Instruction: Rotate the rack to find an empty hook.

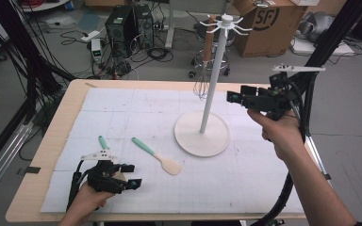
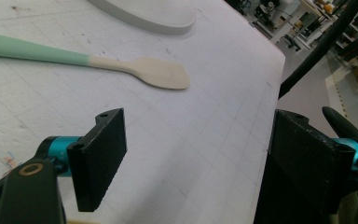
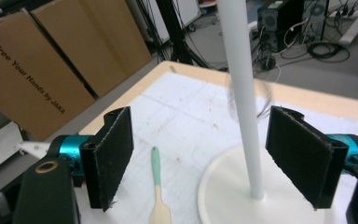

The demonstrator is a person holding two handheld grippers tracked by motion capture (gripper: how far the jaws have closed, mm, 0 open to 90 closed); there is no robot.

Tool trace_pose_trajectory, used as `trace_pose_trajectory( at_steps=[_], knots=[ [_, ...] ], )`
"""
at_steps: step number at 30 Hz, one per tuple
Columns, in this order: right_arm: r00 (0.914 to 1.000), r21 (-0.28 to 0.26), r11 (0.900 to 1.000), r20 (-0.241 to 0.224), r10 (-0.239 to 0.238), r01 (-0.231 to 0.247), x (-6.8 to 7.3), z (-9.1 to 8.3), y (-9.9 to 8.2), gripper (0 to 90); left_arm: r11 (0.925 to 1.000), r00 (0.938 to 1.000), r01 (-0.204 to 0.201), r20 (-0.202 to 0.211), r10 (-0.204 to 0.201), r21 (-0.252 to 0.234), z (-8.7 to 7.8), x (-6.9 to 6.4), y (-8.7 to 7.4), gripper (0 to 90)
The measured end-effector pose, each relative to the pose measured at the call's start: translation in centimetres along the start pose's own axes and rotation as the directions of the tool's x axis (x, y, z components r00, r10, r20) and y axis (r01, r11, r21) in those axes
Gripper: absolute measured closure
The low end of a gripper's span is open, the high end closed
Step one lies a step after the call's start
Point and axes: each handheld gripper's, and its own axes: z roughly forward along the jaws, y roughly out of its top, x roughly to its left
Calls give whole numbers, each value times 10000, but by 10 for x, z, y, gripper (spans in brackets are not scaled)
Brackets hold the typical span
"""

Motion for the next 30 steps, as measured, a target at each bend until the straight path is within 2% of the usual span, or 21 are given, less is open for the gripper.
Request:
trace_pose_trajectory(
  at_steps=[2,7,13,17,24,25,26,29,30],
  knots=[
    [9999,-33,10000,-76,69,-69,-2,1,-13,224,10000,10000,-3,39,3,-58,0,0,0,195],
    [10000,49,10000,68,16,-16,-8,4,-46,222,9999,10000,-2,-17,1,-100,1,0,1,192],
    [9996,233,9993,8,291,-291,-14,8,-89,221,10000,10000,-96,3,97,-12,3,-1,1,192],
    [9997,252,9994,63,240,-241,-16,8,-112,221,10000,10000,-54,-4,54,-52,4,0,2,191],
    [9996,366,9990,142,247,-252,-20,8,-145,221,9999,9999,-120,-8,120,38,5,0,2,192],
    [9995,532,9985,300,100,-116,-19,9,-148,221,9999,9999,-128,-9,128,42,5,0,2,191],
    [9991,440,9990,397,-132,115,-18,8,-152,221,9999,9999,-130,-19,130,43,5,0,2,191],
    [9998,342,9994,180,-21,15,-18,8,-163,222,9999,9999,-144,-27,144,34,6,0,2,191],
    [9997,480,9988,237,-77,66,-17,9,-165,221,9999,9999,-148,-27,148,41,6,1,2,191]
  ],
)
